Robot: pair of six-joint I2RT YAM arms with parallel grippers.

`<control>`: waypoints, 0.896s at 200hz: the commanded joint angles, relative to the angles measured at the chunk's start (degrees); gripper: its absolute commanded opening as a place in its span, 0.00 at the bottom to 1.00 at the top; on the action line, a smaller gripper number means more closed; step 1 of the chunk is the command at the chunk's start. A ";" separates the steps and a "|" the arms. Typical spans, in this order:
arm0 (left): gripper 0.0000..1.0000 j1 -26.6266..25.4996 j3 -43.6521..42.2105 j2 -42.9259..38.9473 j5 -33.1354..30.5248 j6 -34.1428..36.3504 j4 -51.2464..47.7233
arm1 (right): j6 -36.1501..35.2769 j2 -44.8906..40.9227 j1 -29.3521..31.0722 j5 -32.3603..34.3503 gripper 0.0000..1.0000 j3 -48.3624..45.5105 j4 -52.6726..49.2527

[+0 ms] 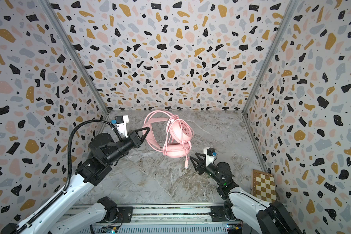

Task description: Wrap the headphones

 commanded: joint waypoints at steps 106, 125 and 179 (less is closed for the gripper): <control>0.00 0.23 2.26 -0.51 2.49 -4.37 10.21 | -0.62 9.20 1.96 -5.64 0.48 4.81 4.69; 0.00 0.24 2.20 -0.44 2.56 -4.46 10.29 | -0.77 9.39 2.35 -5.36 0.43 5.10 4.40; 0.00 0.21 2.11 -0.39 2.58 -4.85 10.64 | -0.79 9.93 2.33 -5.12 0.07 5.56 3.49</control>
